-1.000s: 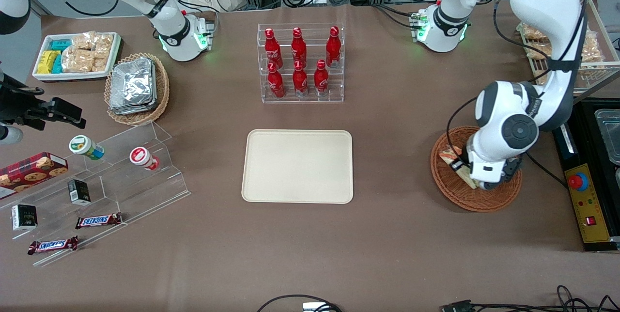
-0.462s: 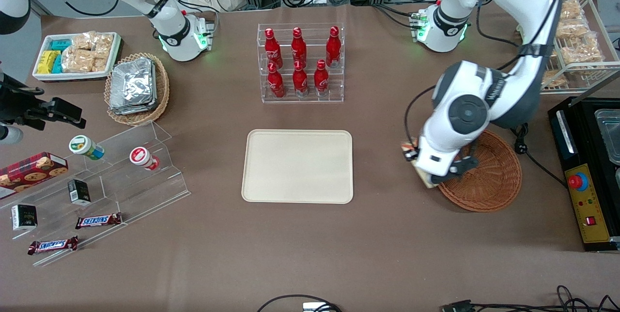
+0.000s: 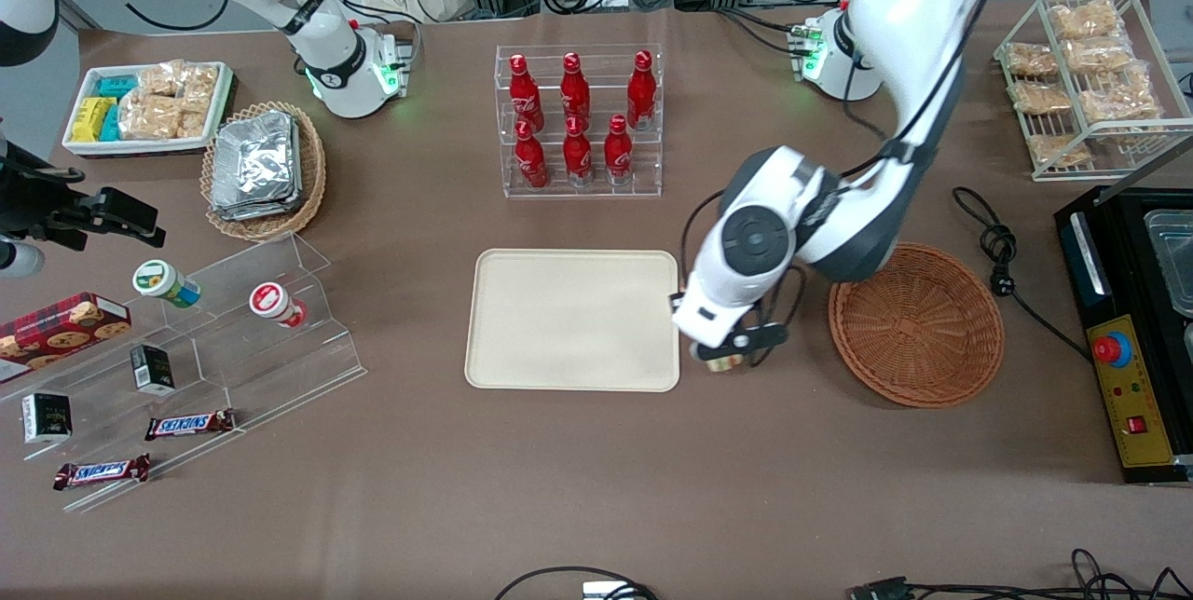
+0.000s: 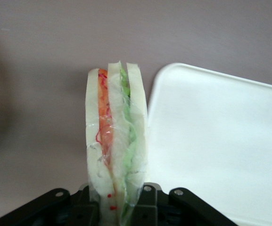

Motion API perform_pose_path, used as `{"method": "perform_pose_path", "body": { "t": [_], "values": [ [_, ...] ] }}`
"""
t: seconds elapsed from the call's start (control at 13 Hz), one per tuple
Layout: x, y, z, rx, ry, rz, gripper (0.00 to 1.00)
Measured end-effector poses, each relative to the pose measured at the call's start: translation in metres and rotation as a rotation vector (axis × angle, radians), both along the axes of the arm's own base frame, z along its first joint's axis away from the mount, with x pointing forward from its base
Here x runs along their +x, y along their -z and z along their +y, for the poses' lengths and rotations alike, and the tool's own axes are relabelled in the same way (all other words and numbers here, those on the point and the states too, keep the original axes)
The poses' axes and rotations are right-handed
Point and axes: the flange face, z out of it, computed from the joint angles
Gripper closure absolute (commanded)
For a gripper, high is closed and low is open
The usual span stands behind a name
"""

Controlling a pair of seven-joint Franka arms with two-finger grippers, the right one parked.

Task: Place sandwich from basket to tray
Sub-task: 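Lift the sandwich out of the basket and carry it toward the tray, then lower the sandwich onto the tray and open the left gripper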

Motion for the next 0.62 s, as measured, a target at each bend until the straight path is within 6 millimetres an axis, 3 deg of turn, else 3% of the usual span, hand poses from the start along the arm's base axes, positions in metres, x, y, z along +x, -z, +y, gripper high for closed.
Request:
{"method": "perform_pose_path", "body": {
  "t": [0.31, 0.62],
  "values": [
    [-0.019, 0.044, -0.059, 0.009, 0.126, -0.061, 1.00],
    [-0.044, 0.073, -0.087, 0.011, 0.291, -0.053, 1.00]
  ]
}}
